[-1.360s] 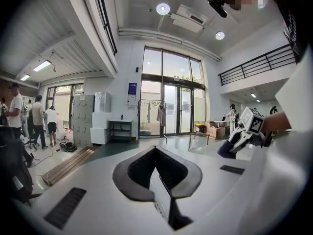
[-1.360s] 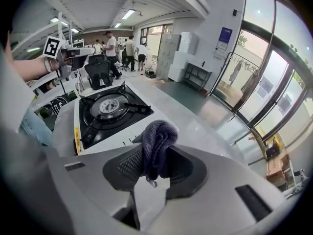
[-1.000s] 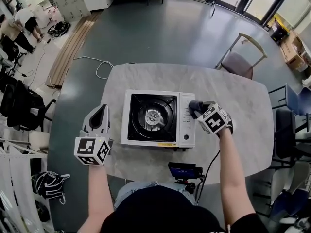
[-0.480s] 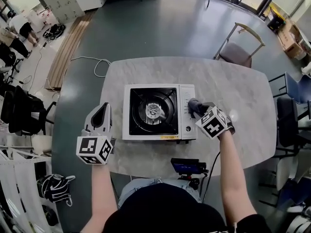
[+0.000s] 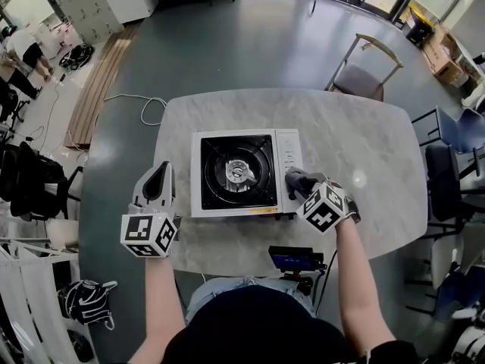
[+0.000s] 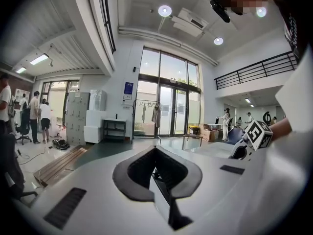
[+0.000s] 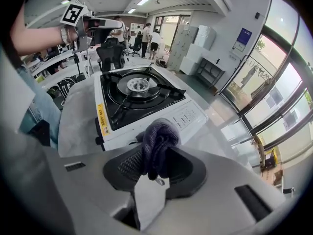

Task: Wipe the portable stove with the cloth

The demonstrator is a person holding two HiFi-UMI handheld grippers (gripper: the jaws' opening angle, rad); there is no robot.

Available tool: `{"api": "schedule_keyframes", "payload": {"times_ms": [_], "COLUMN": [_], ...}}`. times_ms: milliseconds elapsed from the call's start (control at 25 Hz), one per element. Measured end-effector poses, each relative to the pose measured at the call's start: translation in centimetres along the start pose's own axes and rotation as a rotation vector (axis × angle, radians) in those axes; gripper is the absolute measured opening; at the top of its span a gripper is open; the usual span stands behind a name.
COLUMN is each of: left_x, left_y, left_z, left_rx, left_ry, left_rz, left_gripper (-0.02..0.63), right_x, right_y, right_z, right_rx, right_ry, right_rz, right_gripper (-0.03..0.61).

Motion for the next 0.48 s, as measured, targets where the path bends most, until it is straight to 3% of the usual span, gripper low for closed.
{"api": "schedule_keyframes", "payload": {"times_ms": [280, 480], "left_x": [0.4, 0.6], "left_y": [-0.3, -0.4], "left_z": [-0.6, -1.0], "left_rx": [0.003, 0.007], "left_ry": [-0.039, -0.061], "left_rz": [0.011, 0.015], "left_gripper": [0.011, 0.011], "right_x": [-2.6, -5.4], "right_y": [-0.4, -0.4], "right_z": [1.0, 1.5], "right_rx": [0.013, 0.018], "right_ry": [0.025, 0.053], "right_rz": [-0.106, -0.123], "right_gripper": [0.12, 0.12]}}
Point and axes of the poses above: the fingertips, and each gripper's own axes: z backward along the fingers, x to its right, y out of its top, the point moved 6 cm from there along z, backward along the fingers, and after that the axes turned 2 degrees about -z, right-handed, at the moved point
